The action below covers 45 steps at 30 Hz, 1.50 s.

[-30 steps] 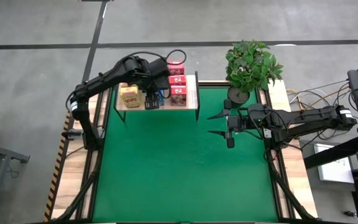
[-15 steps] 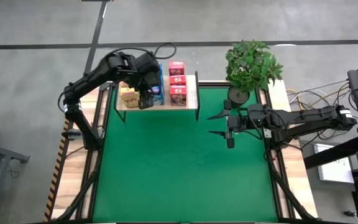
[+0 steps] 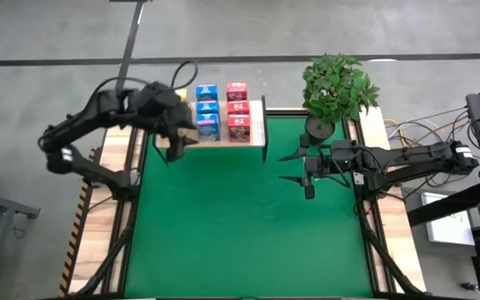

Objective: Stack cereal on shelf
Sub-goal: Return to home position

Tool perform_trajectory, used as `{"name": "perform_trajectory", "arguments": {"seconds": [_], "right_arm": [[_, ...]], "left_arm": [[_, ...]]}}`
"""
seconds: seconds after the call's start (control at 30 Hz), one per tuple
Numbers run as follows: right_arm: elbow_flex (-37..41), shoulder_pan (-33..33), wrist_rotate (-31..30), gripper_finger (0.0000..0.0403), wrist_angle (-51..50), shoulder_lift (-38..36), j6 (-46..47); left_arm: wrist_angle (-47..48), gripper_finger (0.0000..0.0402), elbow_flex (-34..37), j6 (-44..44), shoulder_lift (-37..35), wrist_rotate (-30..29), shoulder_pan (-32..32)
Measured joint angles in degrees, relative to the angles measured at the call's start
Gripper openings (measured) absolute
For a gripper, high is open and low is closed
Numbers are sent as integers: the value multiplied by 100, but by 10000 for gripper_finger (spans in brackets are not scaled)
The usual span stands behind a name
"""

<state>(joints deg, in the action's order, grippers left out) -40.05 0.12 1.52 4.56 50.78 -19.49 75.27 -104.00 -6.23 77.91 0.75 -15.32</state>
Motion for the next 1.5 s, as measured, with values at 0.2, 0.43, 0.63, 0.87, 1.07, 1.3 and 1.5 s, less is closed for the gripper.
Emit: {"name": "perform_trajectory", "arguments": {"seconds": [0.2,0.43,0.63,0.87,1.07,1.3,1.5], "right_arm": [[0,-1,0,221,0,0,0],[102,-2,5,221,21,-1,-104],[308,-4,9,221,90,-138,-212],[667,-4,197,221,219,-607,-107],[1213,-4,197,221,734,-1136,-32],[1587,-4,196,221,842,-1773,280],[2019,-4,191,221,877,-2152,710]], "left_arm": [[-1524,195,1811,108,-1117,-4,565],[-2509,194,3429,28,-2196,-7,830],[-3299,194,4699,-73,-3188,-17,827],[-4376,194,6042,-51,-4354,-16,827],[-4918,194,6772,158,-5068,-15,827],[-5508,194,7571,768,-5724,-13,827],[-6298,194,8392,837,-6249,709,827]]}}
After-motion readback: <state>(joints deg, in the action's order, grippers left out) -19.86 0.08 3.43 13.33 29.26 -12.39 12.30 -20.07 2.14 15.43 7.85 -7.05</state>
